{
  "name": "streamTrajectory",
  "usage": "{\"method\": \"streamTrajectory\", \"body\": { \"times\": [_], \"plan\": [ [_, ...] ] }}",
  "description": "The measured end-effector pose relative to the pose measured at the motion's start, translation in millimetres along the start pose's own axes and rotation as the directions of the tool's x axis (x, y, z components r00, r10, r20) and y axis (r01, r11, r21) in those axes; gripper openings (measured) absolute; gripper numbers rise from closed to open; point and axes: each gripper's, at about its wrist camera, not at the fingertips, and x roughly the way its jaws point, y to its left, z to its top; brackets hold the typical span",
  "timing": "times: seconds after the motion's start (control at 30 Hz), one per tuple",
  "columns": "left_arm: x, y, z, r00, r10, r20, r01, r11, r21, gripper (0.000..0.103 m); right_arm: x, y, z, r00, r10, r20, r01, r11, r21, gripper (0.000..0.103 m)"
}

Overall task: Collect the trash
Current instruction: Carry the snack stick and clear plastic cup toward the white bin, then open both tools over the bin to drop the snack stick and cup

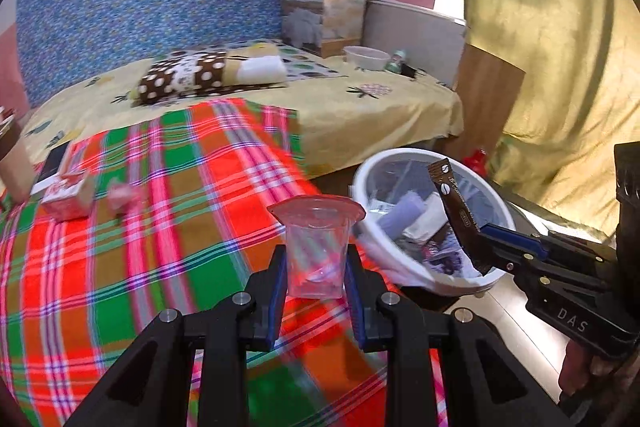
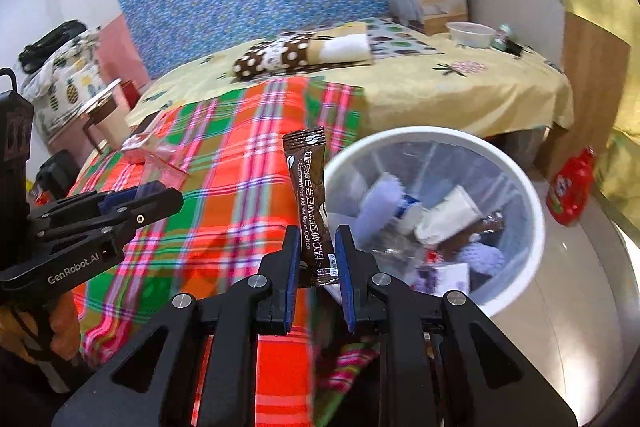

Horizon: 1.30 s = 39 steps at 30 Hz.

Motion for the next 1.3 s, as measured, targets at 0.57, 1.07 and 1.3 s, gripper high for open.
{"method": "streamTrajectory", "body": {
  "times": [0.57, 1.07, 1.3],
  "plan": [
    [64.7, -52.2, 19.6, 0.987, -0.139, -0.083, 0.145, 0.987, 0.072, 0.027, 12.5, -62.2, -0.3, 0.993, -0.100, -0.054, 0.105, 0.990, 0.096, 0.020],
    [108.0, -76.2, 27.5, 0.965, -0.218, -0.144, 0.230, 0.970, 0.079, 0.035, 24.2, -82.7, -4.7, 0.987, -0.112, -0.116, 0.125, 0.985, 0.117, 0.022],
    [104.0, -76.4, 26.7, 0.966, -0.222, -0.133, 0.233, 0.970, 0.072, 0.038, 14.9, -83.4, -3.2, 0.990, -0.112, -0.090, 0.123, 0.984, 0.129, 0.022]
  ]
}}
